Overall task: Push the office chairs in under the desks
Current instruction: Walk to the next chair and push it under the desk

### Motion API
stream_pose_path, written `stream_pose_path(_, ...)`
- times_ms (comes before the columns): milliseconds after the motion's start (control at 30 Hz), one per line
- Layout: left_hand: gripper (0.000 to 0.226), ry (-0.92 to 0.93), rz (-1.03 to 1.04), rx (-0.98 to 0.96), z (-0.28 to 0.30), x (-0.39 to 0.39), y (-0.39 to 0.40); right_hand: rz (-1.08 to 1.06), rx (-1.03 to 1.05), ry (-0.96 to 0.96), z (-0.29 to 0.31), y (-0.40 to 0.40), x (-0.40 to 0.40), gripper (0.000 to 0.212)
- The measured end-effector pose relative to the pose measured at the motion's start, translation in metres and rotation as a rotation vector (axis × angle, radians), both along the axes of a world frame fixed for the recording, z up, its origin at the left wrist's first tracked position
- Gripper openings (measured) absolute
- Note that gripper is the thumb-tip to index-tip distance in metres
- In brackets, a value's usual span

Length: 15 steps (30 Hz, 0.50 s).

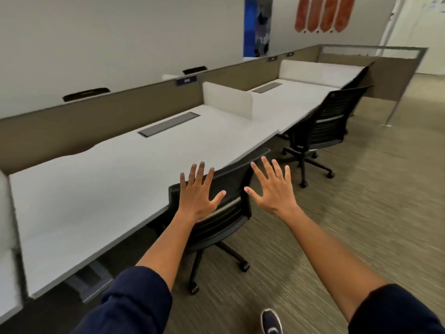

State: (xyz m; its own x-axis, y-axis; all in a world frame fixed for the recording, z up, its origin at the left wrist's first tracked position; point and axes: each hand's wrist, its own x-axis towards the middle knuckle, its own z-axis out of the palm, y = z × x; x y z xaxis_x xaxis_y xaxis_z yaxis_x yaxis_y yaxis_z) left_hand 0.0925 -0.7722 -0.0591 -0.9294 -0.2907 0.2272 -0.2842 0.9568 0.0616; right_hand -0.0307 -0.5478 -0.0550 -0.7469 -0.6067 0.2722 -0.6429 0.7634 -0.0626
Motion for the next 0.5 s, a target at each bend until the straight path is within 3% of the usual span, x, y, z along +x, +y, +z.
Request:
stream_pose_path(133, 0.086, 0.042, 0.146, 0.033, 0.007, -0.039, -0.041, 0.144, 0.037, 0.011, 0.0, -0.052, -0.071, 0.088)
stream_pose_path(367, 0.086, -0.053, 0.422, 0.103, 0.008, -0.098, -0.082, 0.317, 0.134, -0.005, 0.007, -0.117, -0.183, 0.089)
stream_pose_path(500, 0.085, -0.121, 0.516, 0.196, -0.006, -0.116, -0.089, 0.371, 0.213, -0.116, 0.002, -0.146, -0.231, 0.083)
